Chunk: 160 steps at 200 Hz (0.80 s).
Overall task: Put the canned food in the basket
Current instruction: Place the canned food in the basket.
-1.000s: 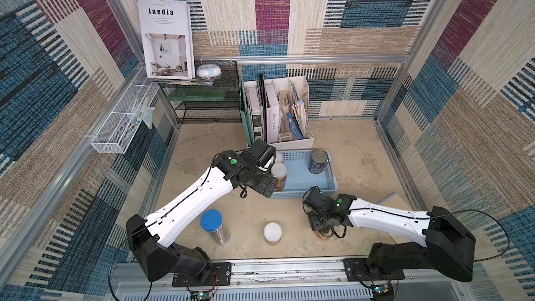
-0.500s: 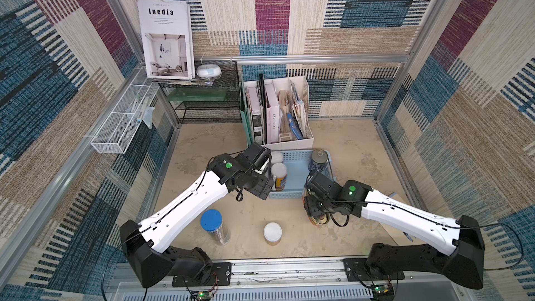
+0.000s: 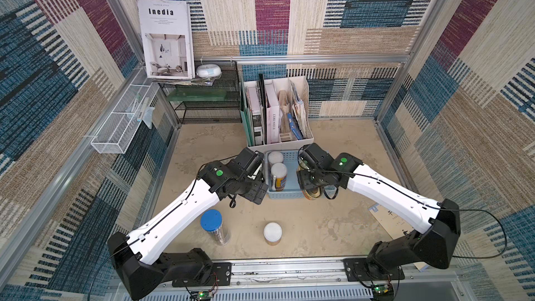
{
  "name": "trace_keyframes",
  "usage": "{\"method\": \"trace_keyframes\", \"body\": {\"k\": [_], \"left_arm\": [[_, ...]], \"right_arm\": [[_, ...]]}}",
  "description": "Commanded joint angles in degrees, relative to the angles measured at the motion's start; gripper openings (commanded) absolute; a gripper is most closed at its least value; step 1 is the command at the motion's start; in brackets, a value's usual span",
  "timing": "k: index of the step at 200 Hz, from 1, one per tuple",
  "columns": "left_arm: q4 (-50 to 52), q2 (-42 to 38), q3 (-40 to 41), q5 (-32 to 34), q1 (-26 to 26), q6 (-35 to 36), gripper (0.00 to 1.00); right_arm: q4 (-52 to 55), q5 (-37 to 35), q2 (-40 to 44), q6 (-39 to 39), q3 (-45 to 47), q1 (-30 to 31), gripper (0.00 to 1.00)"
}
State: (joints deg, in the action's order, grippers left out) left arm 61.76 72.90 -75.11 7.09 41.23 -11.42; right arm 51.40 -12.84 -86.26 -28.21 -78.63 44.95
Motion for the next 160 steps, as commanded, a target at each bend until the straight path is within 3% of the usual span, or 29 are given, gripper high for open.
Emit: {"method": "trace_keyframes", "body": {"k": [1, 103, 160], "left_arm": [[-0.52, -0.9, 0.96, -1.03, -0.03, -0.71, 0.99], [-0.58, -3.95, 5.92, -3.49, -0.09, -2.68, 0.99], [-0.55, -5.55, 7.73, -4.66, -0.02, -3.43, 0.98]], "right_arm": [[-1.98, 1.08, -3.1, 4.13, -2.21, -2.44, 0.71], [-0.6, 5.17, -25.77, 5.89, -15.54, -8.4, 0.7], [-2.22, 5.65, -31.08, 3.63, -16.97, -9.7, 0.7]]}}
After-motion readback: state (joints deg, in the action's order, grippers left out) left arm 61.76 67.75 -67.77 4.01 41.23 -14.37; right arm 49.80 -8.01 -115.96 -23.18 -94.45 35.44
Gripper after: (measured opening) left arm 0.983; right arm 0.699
